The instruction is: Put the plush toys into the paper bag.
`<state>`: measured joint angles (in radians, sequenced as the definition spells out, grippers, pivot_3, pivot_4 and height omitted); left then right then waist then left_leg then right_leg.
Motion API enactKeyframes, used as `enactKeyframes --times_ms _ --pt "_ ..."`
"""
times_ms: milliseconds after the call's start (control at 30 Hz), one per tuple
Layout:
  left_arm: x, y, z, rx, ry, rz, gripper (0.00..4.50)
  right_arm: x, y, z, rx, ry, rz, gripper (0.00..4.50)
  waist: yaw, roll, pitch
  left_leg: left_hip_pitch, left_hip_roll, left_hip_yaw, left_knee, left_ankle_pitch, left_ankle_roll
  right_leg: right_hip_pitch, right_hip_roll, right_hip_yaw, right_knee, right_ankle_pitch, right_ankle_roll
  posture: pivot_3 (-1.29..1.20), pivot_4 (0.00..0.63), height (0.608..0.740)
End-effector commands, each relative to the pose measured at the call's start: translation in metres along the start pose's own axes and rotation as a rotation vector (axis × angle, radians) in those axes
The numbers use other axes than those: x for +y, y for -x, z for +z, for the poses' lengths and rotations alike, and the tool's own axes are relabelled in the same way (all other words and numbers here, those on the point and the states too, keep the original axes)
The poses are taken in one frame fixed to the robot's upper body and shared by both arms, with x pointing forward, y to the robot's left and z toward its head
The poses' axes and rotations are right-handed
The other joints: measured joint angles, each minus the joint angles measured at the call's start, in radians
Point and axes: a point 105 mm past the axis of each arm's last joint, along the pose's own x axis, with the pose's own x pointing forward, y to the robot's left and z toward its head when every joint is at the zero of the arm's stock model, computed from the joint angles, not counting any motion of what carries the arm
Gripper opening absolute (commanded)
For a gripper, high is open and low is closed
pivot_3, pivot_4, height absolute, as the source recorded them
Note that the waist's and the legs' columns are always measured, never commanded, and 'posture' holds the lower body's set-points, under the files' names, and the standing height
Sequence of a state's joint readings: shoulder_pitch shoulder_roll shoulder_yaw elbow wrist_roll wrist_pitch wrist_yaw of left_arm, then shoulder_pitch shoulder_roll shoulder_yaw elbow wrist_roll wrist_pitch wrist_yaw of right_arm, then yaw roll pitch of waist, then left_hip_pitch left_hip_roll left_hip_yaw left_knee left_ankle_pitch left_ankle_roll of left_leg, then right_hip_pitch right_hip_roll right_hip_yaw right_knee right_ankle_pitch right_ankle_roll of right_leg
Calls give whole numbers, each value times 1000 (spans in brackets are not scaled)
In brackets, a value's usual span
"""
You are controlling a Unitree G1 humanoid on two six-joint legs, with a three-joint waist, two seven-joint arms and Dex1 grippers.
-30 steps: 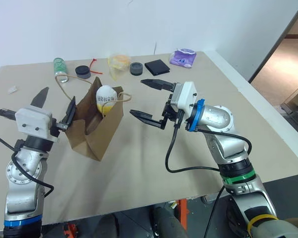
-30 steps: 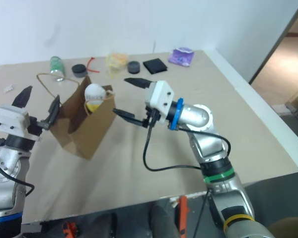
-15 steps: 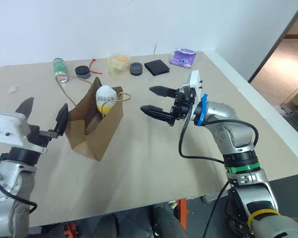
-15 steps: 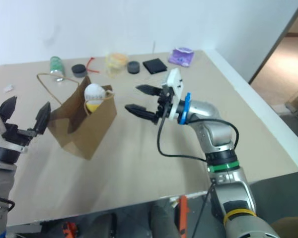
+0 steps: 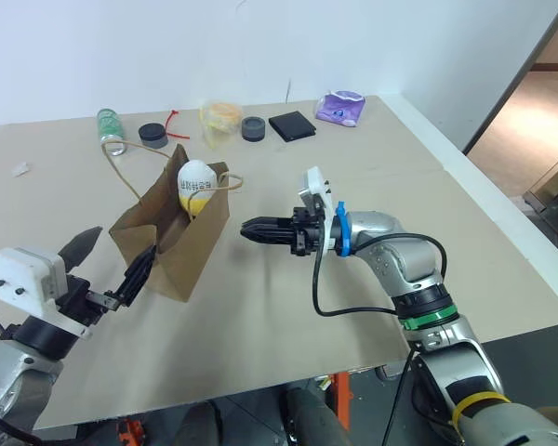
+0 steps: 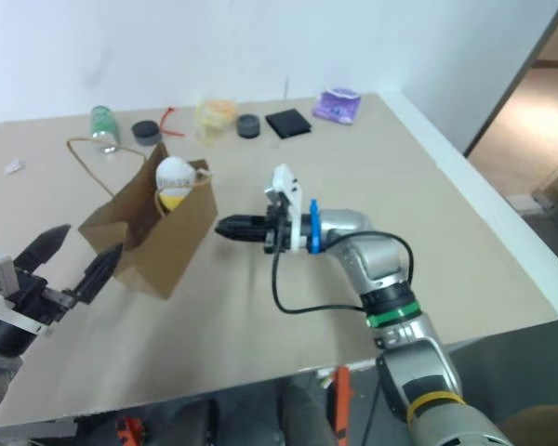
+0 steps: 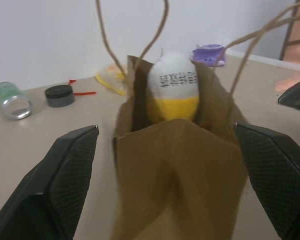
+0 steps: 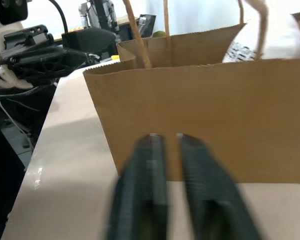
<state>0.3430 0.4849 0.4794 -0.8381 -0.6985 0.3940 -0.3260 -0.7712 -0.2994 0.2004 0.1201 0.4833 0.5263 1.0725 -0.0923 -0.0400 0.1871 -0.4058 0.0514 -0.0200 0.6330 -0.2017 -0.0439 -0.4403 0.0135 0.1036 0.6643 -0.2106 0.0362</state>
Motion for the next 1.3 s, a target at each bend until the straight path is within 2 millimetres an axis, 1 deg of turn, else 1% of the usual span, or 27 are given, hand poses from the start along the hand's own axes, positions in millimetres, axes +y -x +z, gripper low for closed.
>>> enactKeyframes --times_ms 33,233,400,533,700,800,933,1100,1300 --pt "-7 1 8 -34 -53 -17 4500 9 -14 10 -24 54 16 35 -2 0 0 0 0 0 0 0 0 0 0 0 0 0 0 0 150 740" --pt "-10 2 2 -38 -61 -21 4500 13 -39 -4 1 67 21 35 -9 0 0 0 0 0 -1 0 0 0 0 0 0 0 -1 0 150 740" --pt "-5 6 2 -47 -79 21 4500 16 -55 -8 3 78 32 35 -9 0 0 0 0 0 -1 0 -1 0 0 0 0 0 -1 0 150 740" --pt "-4 7 2 -52 -72 37 4500 15 -68 -7 -8 82 33 35 -10 0 0 0 0 0 -1 0 -1 -1 0 0 0 0 -1 0 150 740" --pt "-2 9 3 -61 -87 56 4500 10 -85 -1 -41 89 2 35 -11 0 0 0 0 0 -1 0 -1 -1 0 0 0 0 -1 0 150 740" --pt "0 10 2 -61 -87 75 4500 7 -92 3 -59 91 -19 35 -11 0 0 -1 0 0 -1 0 -1 -1 0 -1 0 -1 -1 0 150 740" --pt "-2 11 3 -65 -90 84 4500 6 -101 2 -66 87 -34 35 -11 0 0 -1 0 0 -1 -1 -1 -1 0 0 0 -1 -1 0 150 740" --pt "-3 13 1 -56 -102 101 4500 7 -107 0 -69 82 -30 35 -12 0 0 -1 1 0 -1 -1 -1 -1 0 -1 0 -1 -1 0 150 740" --pt "-2 3 -4 -54 -109 105 4500 8 -110 -1 -71 82 -19 35 -12 0 0 -1 1 -1 -1 -1 -1 -1 0 -1 0 -1 -1 0 150 740"
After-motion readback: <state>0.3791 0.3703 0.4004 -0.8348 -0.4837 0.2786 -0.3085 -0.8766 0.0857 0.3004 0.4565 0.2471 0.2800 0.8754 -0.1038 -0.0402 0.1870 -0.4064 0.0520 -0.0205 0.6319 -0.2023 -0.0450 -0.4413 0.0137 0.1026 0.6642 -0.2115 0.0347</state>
